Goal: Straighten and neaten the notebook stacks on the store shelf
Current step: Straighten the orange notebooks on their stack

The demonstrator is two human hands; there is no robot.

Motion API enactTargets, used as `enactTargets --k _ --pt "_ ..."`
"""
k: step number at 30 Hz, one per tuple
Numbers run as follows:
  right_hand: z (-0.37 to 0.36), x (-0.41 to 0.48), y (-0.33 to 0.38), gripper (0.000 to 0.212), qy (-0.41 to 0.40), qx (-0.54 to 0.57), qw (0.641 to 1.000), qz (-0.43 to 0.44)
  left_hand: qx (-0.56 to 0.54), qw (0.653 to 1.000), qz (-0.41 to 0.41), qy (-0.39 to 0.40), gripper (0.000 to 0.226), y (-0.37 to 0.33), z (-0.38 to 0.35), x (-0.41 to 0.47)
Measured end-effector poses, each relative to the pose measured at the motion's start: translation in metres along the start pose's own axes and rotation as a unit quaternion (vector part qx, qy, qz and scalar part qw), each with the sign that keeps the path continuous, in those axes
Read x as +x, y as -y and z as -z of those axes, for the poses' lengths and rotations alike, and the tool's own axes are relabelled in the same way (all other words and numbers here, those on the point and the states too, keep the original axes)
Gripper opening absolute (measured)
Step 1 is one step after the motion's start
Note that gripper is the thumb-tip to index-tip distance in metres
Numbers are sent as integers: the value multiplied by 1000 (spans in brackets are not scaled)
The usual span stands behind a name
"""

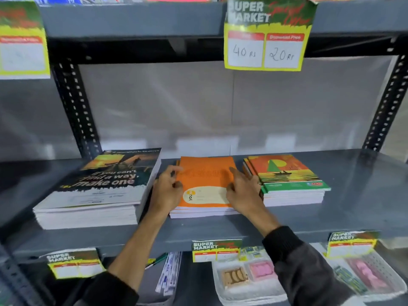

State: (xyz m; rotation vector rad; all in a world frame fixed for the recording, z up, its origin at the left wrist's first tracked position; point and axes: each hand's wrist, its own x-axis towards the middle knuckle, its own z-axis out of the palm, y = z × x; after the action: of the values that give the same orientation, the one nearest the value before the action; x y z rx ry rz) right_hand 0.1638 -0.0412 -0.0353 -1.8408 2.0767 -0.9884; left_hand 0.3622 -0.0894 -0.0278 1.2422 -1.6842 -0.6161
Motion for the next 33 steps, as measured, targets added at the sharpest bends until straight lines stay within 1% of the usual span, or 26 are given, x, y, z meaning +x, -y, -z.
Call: enactTargets --k 1,3,6,8,11,14,17,20,24,26,29,33 --pt "-1 0 0 59 4 -9 1000 -3 1 1000 2 0 37 1 0 1" --pt "3 -3 0 53 -11 0 1000 3 -33 999 11 4 37 0 0 -2" --pt "13 -22 3 55 -53 43 997 47 -56 998 -2 -17 28 2 2 -16" --pt "16 -38 -1 55 -73 56 994 66 -42 999 -18 -16 22 6 6 -31" --pt "9 -53 -16 54 -60 55 995 66 20 999 -34 -3 27 15 11 -49" --pt "7 -64 -27 52 -46 83 993 73 70 995 -60 -37 28 15 13 -58" --pt "13 -71 -28 39 -80 114 986 93 59 993 -74 -69 29 7 14 -67" --pt "15 -72 -32 32 -85 111 985 106 32 994 -64 -88 30 3 17 -74" --pt "13 -70 -33 32 -79 112 983 119 19 995 -52 -80 25 3 17 -78" --pt "13 -70 -32 30 -83 117 982 124 13 993 -42 -107 23 3 15 -80" --pt "14 -71 -30 25 -101 122 979 124 -26 990 -16 -137 22 1 12 -83" --pt "13 -71 -29 26 -108 124 978 130 -17 992 -17 -125 25 2 12 -83"
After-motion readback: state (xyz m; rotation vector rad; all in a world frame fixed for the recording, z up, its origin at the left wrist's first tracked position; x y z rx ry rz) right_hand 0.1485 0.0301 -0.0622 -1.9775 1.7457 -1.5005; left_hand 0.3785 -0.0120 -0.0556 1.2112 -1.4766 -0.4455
